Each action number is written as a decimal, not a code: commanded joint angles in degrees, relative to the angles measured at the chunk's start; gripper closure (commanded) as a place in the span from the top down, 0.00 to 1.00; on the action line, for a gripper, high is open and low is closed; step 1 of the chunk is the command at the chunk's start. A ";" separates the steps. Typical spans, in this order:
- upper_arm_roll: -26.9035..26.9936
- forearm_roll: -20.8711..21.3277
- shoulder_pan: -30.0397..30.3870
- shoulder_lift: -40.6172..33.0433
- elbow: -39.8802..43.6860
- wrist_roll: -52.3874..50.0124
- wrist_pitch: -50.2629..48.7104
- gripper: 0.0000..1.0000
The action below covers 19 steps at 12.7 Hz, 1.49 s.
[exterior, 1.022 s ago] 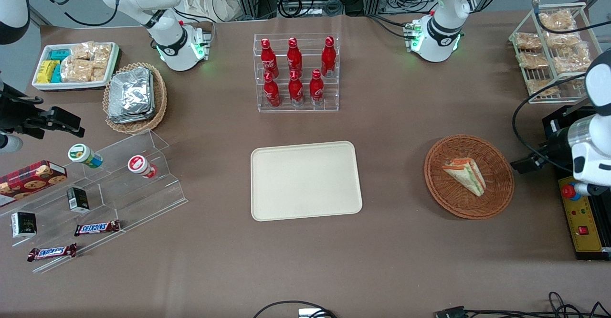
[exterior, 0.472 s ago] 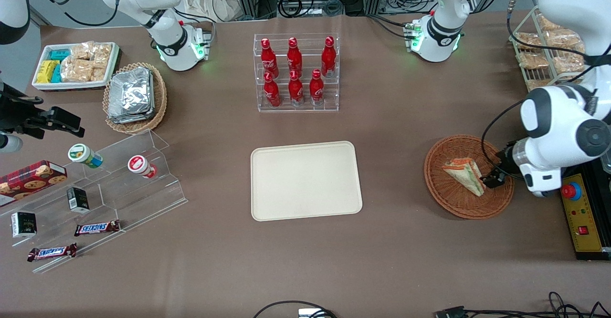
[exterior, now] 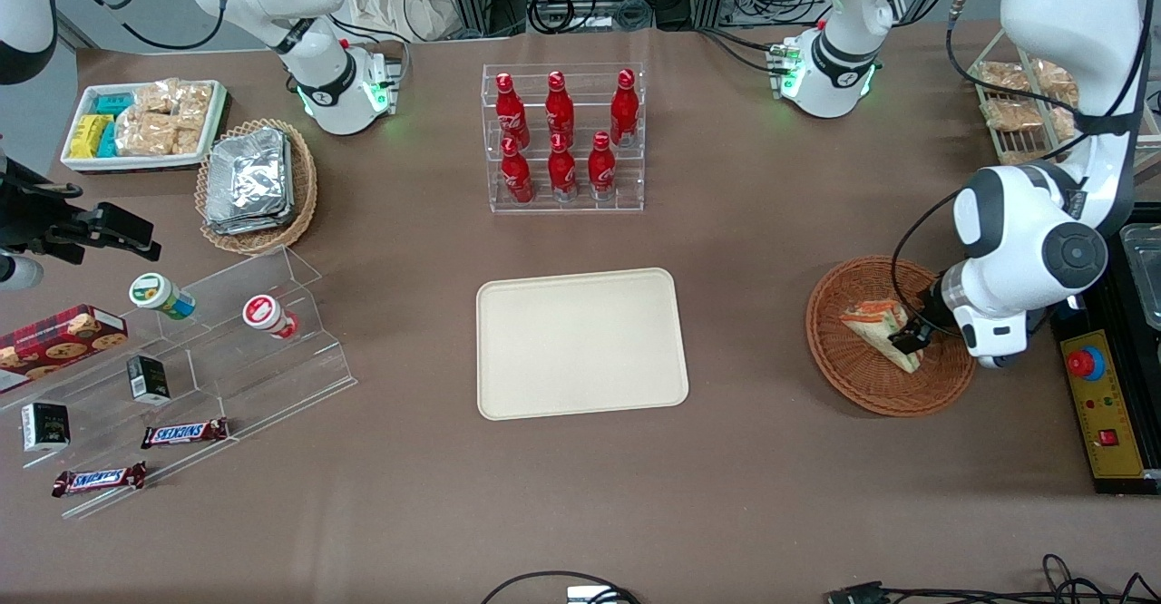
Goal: Place sandwich from basket to tray
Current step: 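Lower the left gripper and close it on the sandwich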
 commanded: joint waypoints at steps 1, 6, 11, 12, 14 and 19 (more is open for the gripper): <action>0.38 -0.04 -0.45 0.29 -1.32 -0.67 1.50 1.00; 0.38 -0.13 -0.98 2.13 -1.76 -0.75 3.70 1.00; 0.38 -0.74 -1.68 2.23 -1.06 -1.19 2.92 0.00; 0.38 -0.74 -1.68 2.05 -0.10 -1.54 2.31 0.00; 0.38 -0.31 -1.69 1.09 2.71 -0.24 -2.77 0.00; 0.38 -0.83 -1.42 -2.43 13.76 9.86 -19.45 0.00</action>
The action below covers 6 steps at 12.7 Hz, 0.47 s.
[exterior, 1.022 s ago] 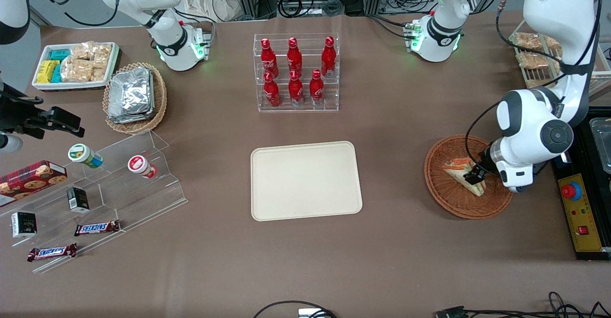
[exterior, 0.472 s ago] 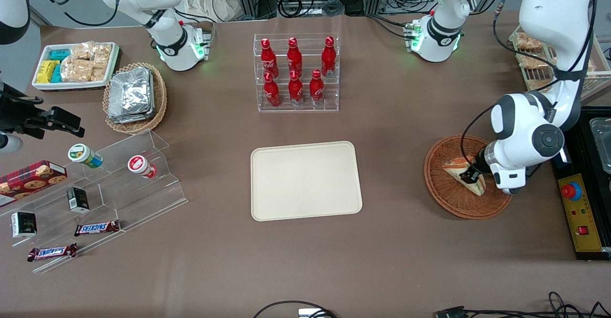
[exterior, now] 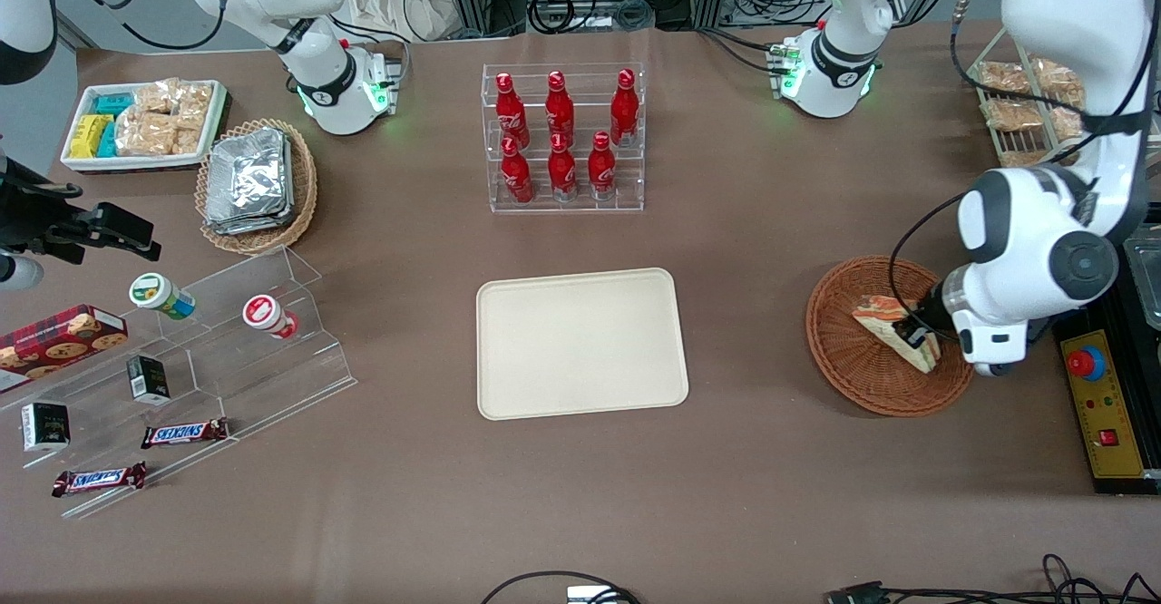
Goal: Place sandwich from basket to tray
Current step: 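Lift the sandwich out of the basket toward the cream tray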
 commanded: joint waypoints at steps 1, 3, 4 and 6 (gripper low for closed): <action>0.39 -0.80 -0.60 -1.12 10.45 5.48 -13.14 0.00; -2.49 -0.89 -0.78 0.10 19.86 8.55 -21.34 0.00; -5.21 -0.98 -0.61 0.81 23.73 9.61 -22.85 0.00; -10.83 -1.07 -0.69 3.61 28.41 10.50 -22.34 0.00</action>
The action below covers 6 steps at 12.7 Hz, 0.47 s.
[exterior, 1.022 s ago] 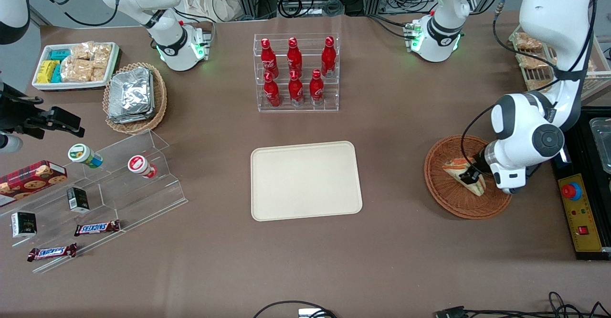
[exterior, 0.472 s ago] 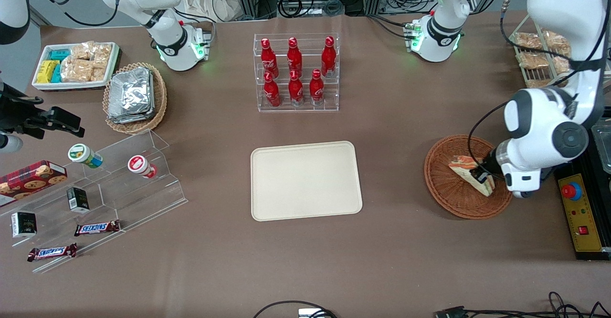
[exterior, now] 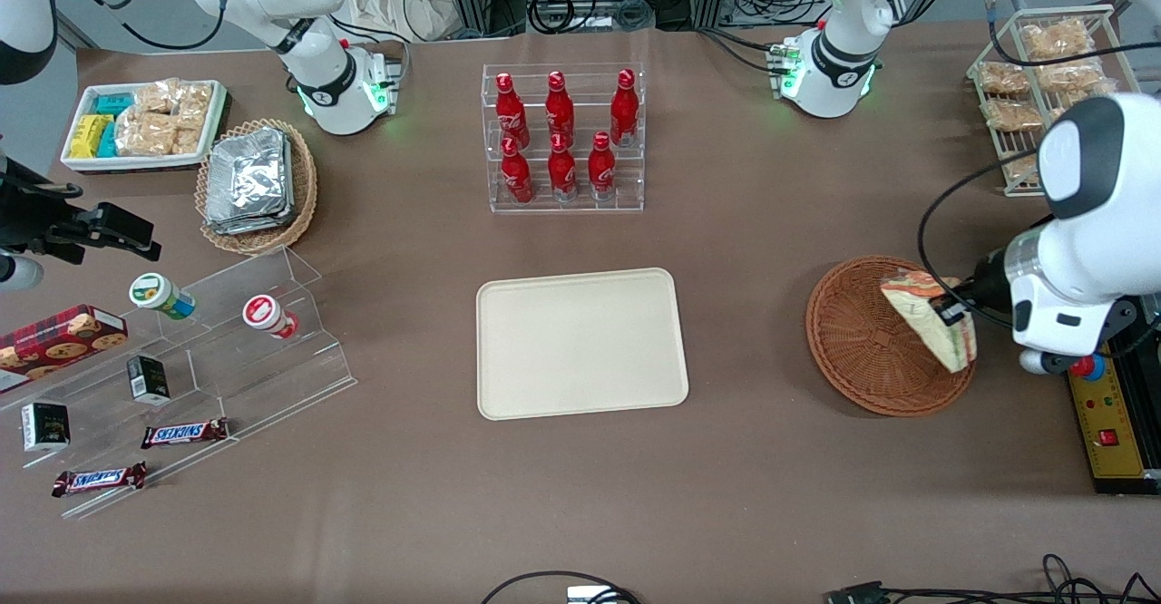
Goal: Place sandwich from basket to tray
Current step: 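Lift the sandwich out of the basket toward the cream tray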
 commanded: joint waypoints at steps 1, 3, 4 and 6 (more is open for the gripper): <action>-8.07 -0.45 -0.49 6.96 8.37 0.72 -1.27 0.00; -13.19 -0.27 -0.58 12.40 10.58 1.15 0.73 0.00; -16.08 -0.10 -0.58 14.08 10.76 1.33 3.79 0.00; -18.13 0.16 -4.50 19.00 10.76 0.45 10.83 0.00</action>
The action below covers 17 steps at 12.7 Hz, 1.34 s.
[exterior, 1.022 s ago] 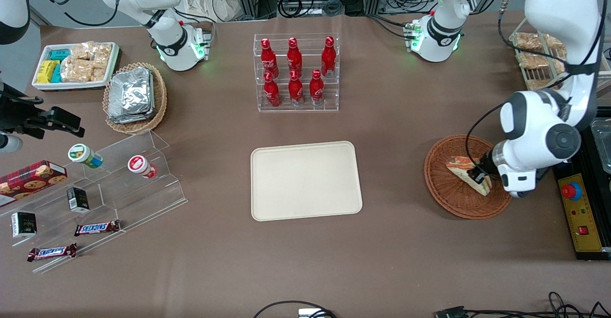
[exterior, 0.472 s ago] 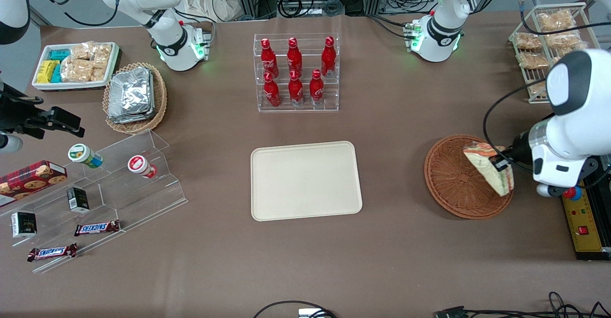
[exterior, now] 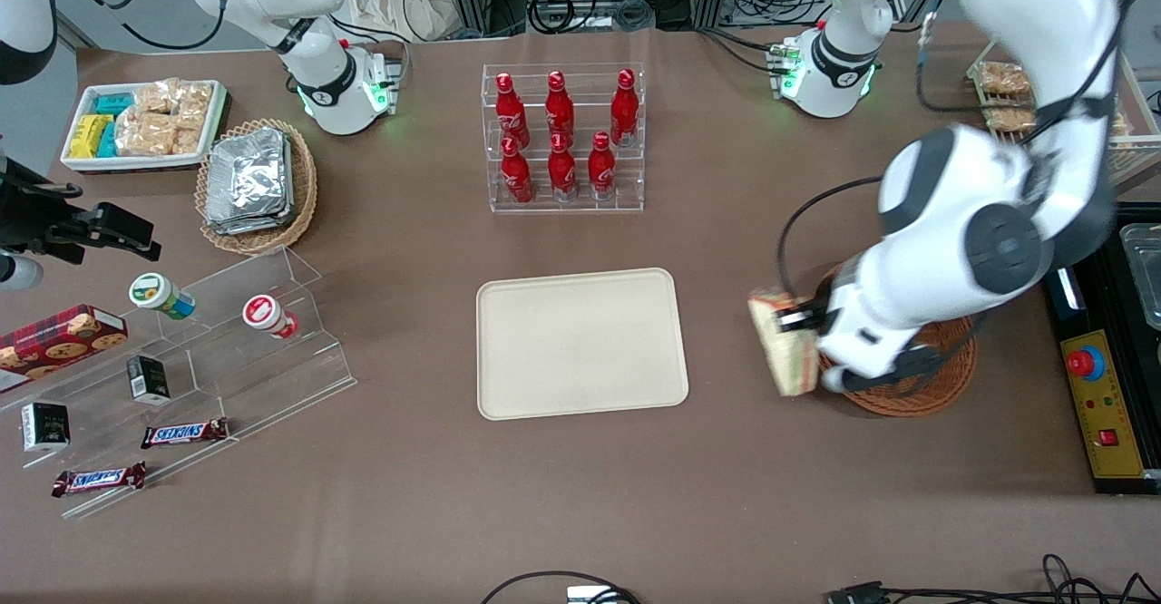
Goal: Place sandwich from basket to tray
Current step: 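Lift the sandwich out of the basket toward the cream tray, then lower the sandwich onto the cream tray and open the left gripper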
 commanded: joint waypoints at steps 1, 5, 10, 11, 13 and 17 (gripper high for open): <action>-1.07 0.57 -5.56 7.73 3.84 -0.08 4.57 0.00; -0.98 8.82 -11.20 14.77 3.14 -5.43 8.37 0.00; -0.98 11.20 -13.14 17.33 2.62 -7.55 8.54 0.76; -0.98 13.56 -13.84 17.33 2.62 -7.90 8.54 1.00; -0.98 16.39 -15.07 17.51 2.62 -9.21 8.54 1.00; -1.06 16.22 -14.55 16.02 3.05 -10.45 7.84 1.00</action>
